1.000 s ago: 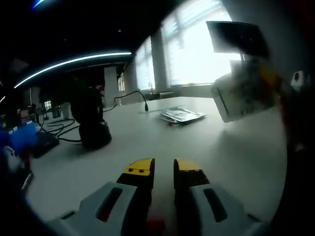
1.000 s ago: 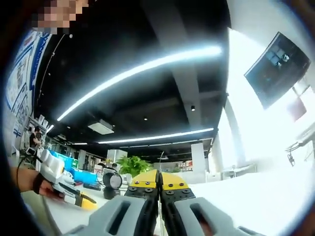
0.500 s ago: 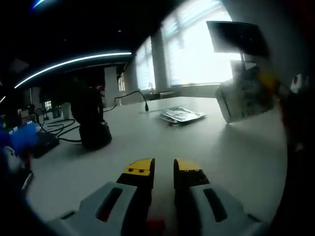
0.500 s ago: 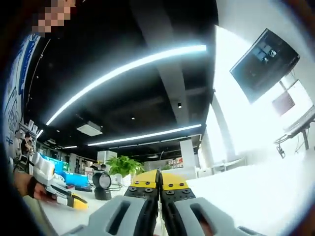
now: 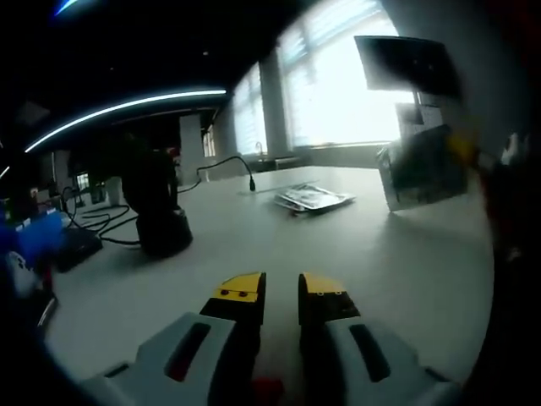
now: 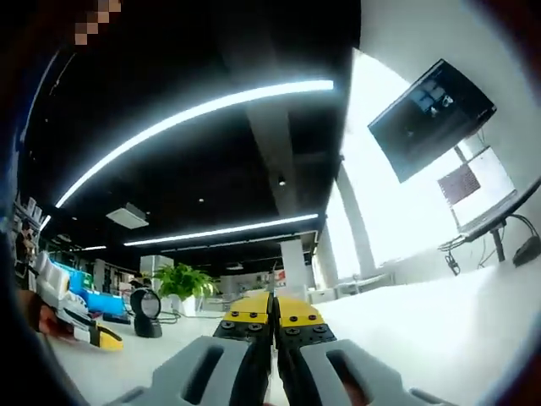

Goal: Clip sheet goods on table flip sheet goods clip sheet goods scan sheet goods put sheet goods back to table

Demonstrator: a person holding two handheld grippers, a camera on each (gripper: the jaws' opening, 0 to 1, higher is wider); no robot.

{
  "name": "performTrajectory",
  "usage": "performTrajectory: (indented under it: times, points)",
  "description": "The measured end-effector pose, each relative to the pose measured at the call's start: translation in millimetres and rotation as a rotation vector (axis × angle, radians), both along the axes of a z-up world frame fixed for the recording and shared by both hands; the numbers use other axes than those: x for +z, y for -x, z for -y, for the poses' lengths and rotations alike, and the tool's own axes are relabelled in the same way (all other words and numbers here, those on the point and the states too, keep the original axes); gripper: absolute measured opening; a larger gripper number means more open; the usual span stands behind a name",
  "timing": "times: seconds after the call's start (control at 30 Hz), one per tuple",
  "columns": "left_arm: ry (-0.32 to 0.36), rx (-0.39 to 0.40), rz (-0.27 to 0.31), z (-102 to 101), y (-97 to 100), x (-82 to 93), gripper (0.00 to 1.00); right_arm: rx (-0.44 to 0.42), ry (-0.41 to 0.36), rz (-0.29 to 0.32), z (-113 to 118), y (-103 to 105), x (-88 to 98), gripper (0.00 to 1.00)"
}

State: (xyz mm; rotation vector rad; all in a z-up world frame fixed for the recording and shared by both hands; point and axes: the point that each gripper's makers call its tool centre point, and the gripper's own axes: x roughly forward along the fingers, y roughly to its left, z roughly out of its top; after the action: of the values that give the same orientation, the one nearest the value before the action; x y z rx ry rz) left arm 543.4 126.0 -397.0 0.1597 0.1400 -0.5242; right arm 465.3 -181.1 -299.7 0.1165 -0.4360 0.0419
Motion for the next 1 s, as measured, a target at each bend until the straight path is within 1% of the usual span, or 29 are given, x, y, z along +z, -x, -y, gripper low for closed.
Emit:
performTrajectory:
  times: [0.07,0.1,0.17,0.2,0.27,0.33,0.37,0.4,0.43,0.47,0.5,0.53,0.6,0.67,0.7,0.73,0.77,0.8,0.9,0.97,1.0]
  points:
    - [0.000,0.000,0.000,-0.1,-0.1,-0.1,0.08,-0.033,0.039,-0.018,4.9,1.0,-3.6,0.00]
    - [0.000,0.000,-0.001,0.0,-0.1,-0.1,0.08,-0.032,0.047,-0.019,5.3,1.1,-4.4,0.00]
    - [-0.001,-0.001,-0.001,0.1,0.0,-0.2,0.08,-0.043,0.075,-0.042,7.6,2.4,-7.7,0.00]
    - [-0.001,-0.001,-0.001,0.1,0.2,-0.2,0.08,-0.038,0.079,-0.041,8.8,3.8,-8.1,0.00]
    - [-0.001,-0.001,-0.001,0.1,0.4,-0.2,0.08,-0.034,0.098,-0.068,10.6,4.4,-11.8,0.00]
    - [-0.001,0.000,-0.001,0.1,0.5,-0.2,0.08,-0.017,0.098,-0.078,11.3,7.8,-13.1,0.00]
    - [-0.001,0.000,-0.001,0.0,0.5,-0.3,0.08,-0.022,0.117,-0.108,12.2,8.3,-16.9,0.00]
    - [-0.002,0.002,-0.001,-0.2,0.5,0.1,0.08,-0.022,0.127,-0.121,12.8,8.5,-18.3,0.00]
    - [-0.002,0.002,-0.001,-0.2,0.5,0.2,0.08,-0.014,0.122,-0.119,14.0,8.7,-17.0,0.00]
    - [-0.002,0.002,-0.001,-0.3,0.5,0.3,0.08,-0.007,0.115,-0.133,15.6,8.6,-18.7,0.00]
    - [-0.002,0.003,0.000,-0.4,0.4,0.4,0.08,-0.017,0.119,-0.166,19.6,8.2,-23.4,0.00]
    - [-0.002,0.004,0.001,-0.5,0.4,0.5,0.08,-0.018,0.128,-0.182,20.8,7.8,-25.4,0.00]
    - [-0.002,0.004,0.001,-0.6,0.4,0.5,0.08,-0.002,0.126,-0.193,21.0,9.1,-26.7,0.00]
    - [-0.004,0.004,0.000,-0.6,0.4,0.2,0.08,0.010,0.146,-0.244,19.5,8.7,-33.8,0.00]
    - [-0.004,0.004,-0.001,-0.5,0.3,0.1,0.08,0.026,0.151,-0.255,17.5,8.2,-35.5,0.00]
    - [-0.004,0.004,-0.001,-0.5,0.2,0.1,0.08,0.042,0.137,-0.273,16.4,8.1,-38.2,0.00]
    - [-0.003,0.004,-0.001,-0.6,0.1,0.1,0.08,0.050,0.125,-0.279,16.5,8.8,-37.9,0.00]
    - [-0.003,0.005,0.000,-0.7,0.1,0.2,0.08,0.051,0.131,-0.281,17.1,8.6,-36.4,0.00]
    - [-0.003,0.005,0.001,-0.8,0.0,0.3,0.08,0.061,0.128,-0.312,15.7,8.7,-36.7,0.00]
    - [-0.003,0.006,0.000,-0.9,-0.2,0.2,0.08,0.073,0.126,-0.346,13.4,9.5,-37.1,0.00]
    - [-0.003,0.006,0.001,-0.9,-0.2,0.3,0.08,0.071,0.137,-0.373,12.5,10.0,-38.3,0.00]
